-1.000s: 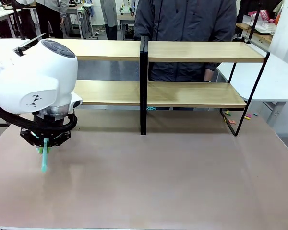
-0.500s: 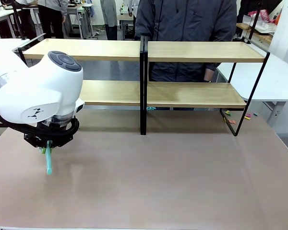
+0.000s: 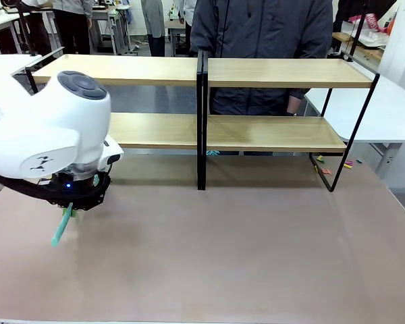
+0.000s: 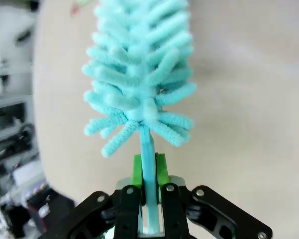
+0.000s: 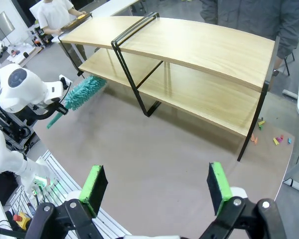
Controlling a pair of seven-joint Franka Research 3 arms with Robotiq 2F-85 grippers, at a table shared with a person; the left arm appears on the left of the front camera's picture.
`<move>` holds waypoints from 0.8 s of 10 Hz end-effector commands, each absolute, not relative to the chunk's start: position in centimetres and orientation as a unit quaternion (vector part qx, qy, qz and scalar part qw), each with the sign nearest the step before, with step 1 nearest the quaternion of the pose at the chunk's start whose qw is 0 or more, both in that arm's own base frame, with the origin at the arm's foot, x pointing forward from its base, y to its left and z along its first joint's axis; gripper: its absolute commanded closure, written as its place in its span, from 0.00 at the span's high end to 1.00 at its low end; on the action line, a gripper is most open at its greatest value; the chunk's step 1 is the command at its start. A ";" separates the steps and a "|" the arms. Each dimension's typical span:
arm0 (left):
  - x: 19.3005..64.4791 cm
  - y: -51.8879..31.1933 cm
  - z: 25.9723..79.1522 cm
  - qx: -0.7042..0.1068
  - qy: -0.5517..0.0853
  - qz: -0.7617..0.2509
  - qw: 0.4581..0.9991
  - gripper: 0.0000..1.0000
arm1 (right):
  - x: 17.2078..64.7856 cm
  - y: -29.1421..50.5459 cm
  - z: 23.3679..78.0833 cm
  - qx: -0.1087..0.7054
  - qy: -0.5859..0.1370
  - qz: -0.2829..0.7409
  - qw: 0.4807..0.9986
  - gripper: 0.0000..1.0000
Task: Clean the shelves.
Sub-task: Clean another randomly selected level of the Shelf with the Duster.
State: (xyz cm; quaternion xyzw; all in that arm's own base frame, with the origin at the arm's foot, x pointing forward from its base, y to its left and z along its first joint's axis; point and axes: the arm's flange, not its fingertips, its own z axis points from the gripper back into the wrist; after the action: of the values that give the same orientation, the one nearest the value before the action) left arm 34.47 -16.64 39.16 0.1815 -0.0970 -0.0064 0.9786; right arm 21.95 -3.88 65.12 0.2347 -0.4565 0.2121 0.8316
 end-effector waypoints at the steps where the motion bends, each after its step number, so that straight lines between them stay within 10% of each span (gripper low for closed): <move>1: 31.5 -13.2 41.4 0.114 -0.093 -0.138 0.979 0.13 | 22.0 -3.9 65.1 0.241 -0.458 0.216 0.828 1.00; 8: 21.4 0.7 45.3 -0.024 0.003 -0.490 0.871 0.13 | 22.0 -3.9 65.1 0.241 -0.458 0.216 0.828 1.00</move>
State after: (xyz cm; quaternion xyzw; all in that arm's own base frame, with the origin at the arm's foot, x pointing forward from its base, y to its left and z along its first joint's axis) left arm 27.10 -2.56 49.64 -0.0355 0.0263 -0.4700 0.8815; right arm 21.95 -3.89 65.11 0.2348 -0.4565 0.2119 0.8316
